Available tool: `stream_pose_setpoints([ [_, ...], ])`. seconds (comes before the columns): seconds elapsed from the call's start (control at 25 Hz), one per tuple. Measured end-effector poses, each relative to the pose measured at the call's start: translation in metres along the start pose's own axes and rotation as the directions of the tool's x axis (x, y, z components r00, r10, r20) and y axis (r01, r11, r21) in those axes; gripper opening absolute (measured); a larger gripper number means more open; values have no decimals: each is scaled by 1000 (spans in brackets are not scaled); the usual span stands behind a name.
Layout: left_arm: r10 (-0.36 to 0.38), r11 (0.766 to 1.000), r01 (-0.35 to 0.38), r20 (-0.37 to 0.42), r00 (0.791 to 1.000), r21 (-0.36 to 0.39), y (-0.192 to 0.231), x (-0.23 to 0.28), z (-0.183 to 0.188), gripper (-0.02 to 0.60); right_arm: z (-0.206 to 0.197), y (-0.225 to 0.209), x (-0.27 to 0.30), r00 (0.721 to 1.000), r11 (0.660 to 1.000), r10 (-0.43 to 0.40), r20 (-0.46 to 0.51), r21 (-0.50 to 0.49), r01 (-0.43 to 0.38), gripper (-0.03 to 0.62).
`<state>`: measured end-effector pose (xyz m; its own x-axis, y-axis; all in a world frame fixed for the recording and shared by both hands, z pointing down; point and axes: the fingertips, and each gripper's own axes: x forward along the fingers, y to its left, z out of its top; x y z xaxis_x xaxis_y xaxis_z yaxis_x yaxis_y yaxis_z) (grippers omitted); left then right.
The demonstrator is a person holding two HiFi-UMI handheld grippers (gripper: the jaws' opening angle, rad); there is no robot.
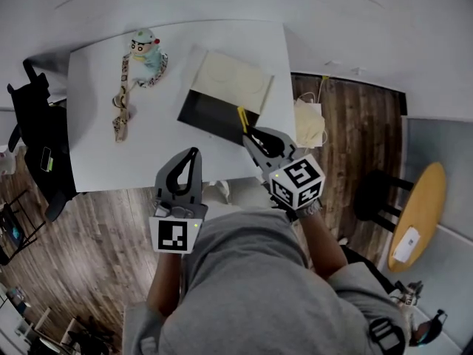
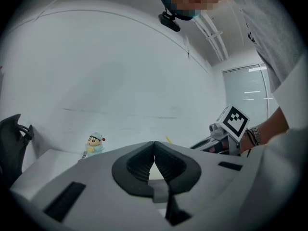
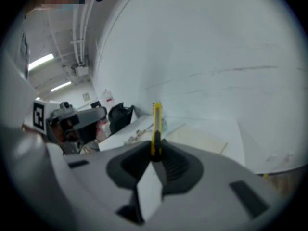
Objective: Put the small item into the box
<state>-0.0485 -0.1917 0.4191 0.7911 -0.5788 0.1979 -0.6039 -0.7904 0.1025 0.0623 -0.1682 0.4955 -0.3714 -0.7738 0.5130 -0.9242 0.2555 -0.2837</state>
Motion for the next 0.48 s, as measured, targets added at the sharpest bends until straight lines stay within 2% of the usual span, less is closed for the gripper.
stream_pose_setpoints([
  [0.24, 17, 1000, -17, -34, 999, -26, 11, 18, -11, 32, -19, -12, 35, 995, 1000, 24, -98, 4, -23, 89],
  [0.48, 43, 998, -45, -52, 998, -39, 23, 28, -17, 32, -37, -21, 68, 978, 999, 47, -202, -5, -49, 89],
])
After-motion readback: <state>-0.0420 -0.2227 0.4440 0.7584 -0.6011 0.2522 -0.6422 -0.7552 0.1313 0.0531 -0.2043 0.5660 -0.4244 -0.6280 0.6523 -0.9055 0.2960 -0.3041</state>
